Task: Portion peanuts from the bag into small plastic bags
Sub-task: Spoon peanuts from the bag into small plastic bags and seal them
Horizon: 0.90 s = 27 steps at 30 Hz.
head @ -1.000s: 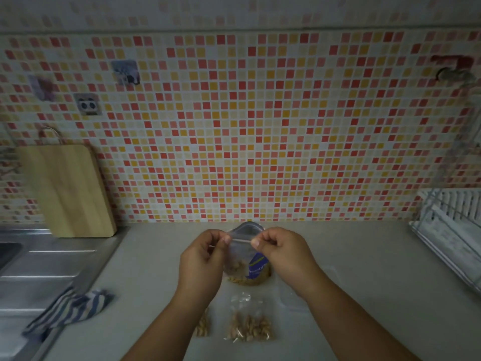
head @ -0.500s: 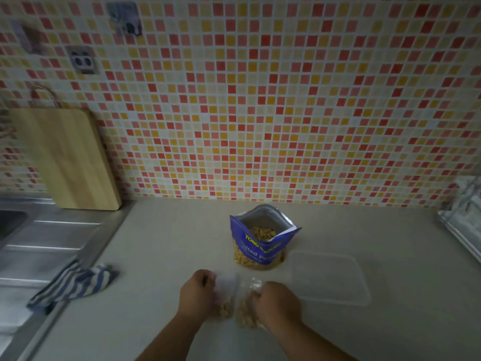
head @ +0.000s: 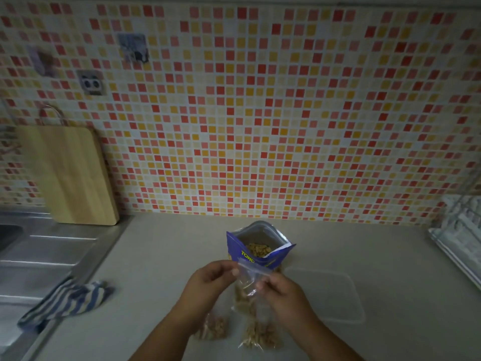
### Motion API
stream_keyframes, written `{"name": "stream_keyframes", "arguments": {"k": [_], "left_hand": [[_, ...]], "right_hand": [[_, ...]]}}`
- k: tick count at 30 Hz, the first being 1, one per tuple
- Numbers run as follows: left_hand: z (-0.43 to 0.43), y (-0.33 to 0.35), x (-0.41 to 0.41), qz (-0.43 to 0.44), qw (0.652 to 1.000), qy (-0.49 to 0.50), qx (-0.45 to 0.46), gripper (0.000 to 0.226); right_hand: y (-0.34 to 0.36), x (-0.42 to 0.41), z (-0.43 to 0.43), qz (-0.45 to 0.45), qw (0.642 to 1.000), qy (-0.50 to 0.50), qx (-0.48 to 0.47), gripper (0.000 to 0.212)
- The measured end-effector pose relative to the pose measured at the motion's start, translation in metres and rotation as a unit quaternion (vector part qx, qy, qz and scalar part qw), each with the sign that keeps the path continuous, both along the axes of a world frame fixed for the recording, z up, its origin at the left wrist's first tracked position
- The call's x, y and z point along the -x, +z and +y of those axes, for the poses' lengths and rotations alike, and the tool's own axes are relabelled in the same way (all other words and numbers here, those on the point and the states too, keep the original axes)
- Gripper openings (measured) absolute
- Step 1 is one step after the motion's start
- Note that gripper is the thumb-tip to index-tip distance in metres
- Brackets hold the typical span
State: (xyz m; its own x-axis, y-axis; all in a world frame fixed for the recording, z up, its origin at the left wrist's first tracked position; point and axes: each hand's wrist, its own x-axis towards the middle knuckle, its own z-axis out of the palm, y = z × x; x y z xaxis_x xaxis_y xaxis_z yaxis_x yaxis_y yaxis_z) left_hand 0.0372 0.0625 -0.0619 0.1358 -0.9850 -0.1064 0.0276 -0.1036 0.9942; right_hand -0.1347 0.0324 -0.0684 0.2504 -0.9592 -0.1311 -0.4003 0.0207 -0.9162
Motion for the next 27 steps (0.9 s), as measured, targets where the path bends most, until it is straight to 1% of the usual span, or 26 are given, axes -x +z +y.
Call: {"name": "stream_keyframes", "arguments": {"k": [2,3,5,6,8,11,13,15,17,19,22,27], "left_hand": [[0.002,0.024,0.004,0.024,0.999,0.006,0.039,0.011],[0.003,0.034,0.006,0.021,0.998,0.009,0.055,0.011],[0.005,0.050,0.010,0.014,0.996,0.014,0.083,0.014],[0.007,0.059,0.012,0.011,0.995,0.016,0.097,0.016],[0.009,0.071,0.014,0.007,0.992,0.016,0.122,0.017],[0.013,0.088,0.019,0.000,0.989,0.024,0.147,0.008],[0.014,0.094,0.022,-0.003,0.987,0.034,0.159,0.012],[0.015,0.099,0.024,0.001,0.985,0.049,0.164,0.018],[0.016,0.102,0.027,-0.006,0.984,0.053,0.171,0.019],[0.016,0.104,0.031,-0.022,0.983,0.047,0.178,0.016],[0.016,0.106,0.035,-0.047,0.979,0.054,0.190,0.015],[0.016,0.103,0.037,-0.122,0.966,0.074,0.214,0.019]], "right_hand": [[0.016,0.001,0.001,-0.028,0.999,0.014,0.030,0.011],[0.024,0.001,0.002,-0.041,0.998,0.018,0.042,0.010],[0.037,0.004,0.004,-0.062,0.996,0.026,0.056,0.033],[0.043,0.005,0.004,-0.065,0.995,0.027,0.067,0.039],[0.055,0.007,0.005,-0.068,0.993,0.028,0.091,0.042],[0.072,0.009,0.006,-0.064,0.990,0.030,0.123,0.048],[0.084,0.011,0.009,-0.067,0.989,0.031,0.129,0.042],[0.097,0.013,0.012,-0.085,0.986,0.021,0.145,0.028],[0.108,0.014,0.012,-0.092,0.980,0.017,0.177,0.014],[0.117,0.012,0.012,-0.057,0.974,0.034,0.216,0.005],[0.123,0.009,0.010,0.023,0.965,0.034,0.258,0.010],[0.126,0.010,0.011,0.082,0.955,0.020,0.283,0.013]]}}
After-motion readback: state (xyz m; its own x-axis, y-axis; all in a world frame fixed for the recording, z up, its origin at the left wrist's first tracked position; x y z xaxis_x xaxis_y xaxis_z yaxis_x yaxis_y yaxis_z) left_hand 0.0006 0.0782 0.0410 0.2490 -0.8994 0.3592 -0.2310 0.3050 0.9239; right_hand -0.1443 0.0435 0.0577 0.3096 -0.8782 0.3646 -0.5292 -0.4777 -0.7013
